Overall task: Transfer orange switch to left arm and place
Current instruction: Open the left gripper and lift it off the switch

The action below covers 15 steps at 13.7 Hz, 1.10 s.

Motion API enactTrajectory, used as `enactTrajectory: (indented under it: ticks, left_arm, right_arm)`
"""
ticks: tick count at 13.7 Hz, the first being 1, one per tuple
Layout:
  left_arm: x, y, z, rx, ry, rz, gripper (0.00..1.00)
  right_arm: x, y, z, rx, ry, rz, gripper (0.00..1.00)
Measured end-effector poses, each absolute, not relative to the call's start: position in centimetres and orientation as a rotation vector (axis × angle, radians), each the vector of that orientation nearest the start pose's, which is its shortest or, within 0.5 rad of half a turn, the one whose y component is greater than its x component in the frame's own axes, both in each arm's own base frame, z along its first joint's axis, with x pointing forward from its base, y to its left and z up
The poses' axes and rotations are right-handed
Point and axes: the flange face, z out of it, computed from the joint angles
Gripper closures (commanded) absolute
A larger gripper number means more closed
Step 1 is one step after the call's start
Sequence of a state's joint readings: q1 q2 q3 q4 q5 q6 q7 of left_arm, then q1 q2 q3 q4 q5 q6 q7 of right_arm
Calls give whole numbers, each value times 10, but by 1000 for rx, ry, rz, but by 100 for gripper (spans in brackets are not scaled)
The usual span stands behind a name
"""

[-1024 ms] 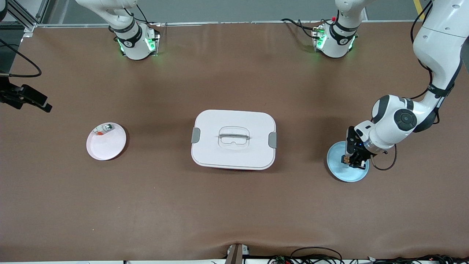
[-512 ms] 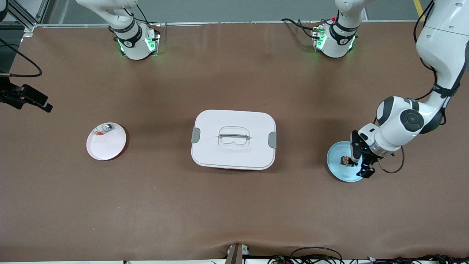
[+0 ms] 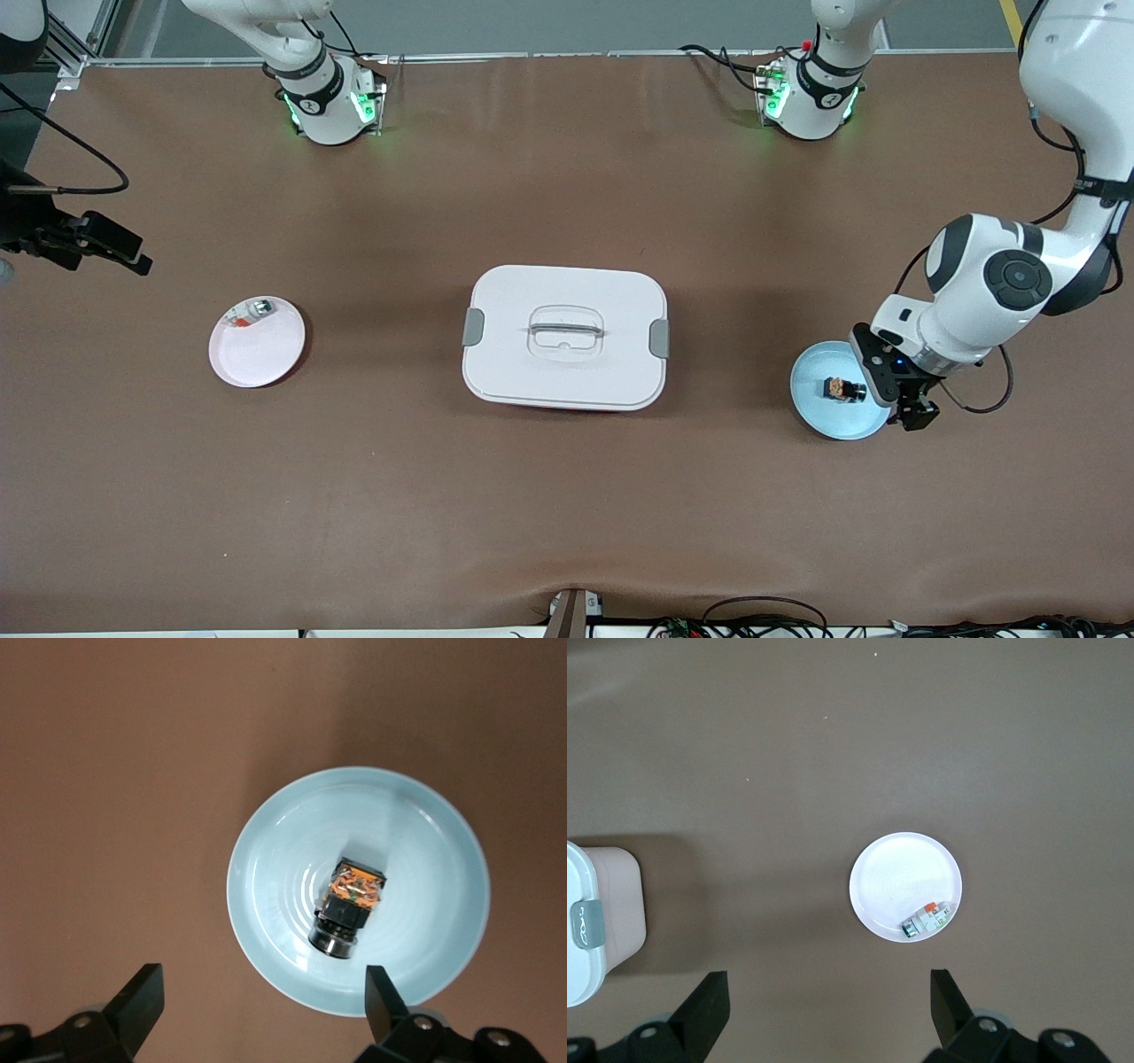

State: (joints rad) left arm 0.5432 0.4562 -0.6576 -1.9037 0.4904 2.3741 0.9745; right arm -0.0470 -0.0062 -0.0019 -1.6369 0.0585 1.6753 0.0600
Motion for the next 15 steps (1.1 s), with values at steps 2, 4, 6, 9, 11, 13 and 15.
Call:
enactTrajectory:
  ticks: [2,4,6,9,11,13,15]
  left_arm:
    - [631,-58,350,-2429,1727,-64,0]
    - [623,-76,385,-2510,1557,6,0]
    - [617,-91,420,-2582,1376,56,0]
    - [605,-124,462,-2737,959,82,0]
    - [604,-134,482,-2813,680,16,0]
    - [609,-131,500,-2899,476,-36,0]
    - [614,-117,513,-2973,325,-45,0]
  right_arm:
    - [561,-21,607,-3077,174,-70,0]
    - [560,-22,610,-3077,175,-78,0]
    - [557,-28,614,-3076,191,-91,0]
    - [552,-32,626,-3074,198,-124,0]
    - [548,-30,631,-3089,119,-124,0]
    - [547,-29,631,-3102,23,-120,0]
    - [547,-29,633,-3104,15,-125,0]
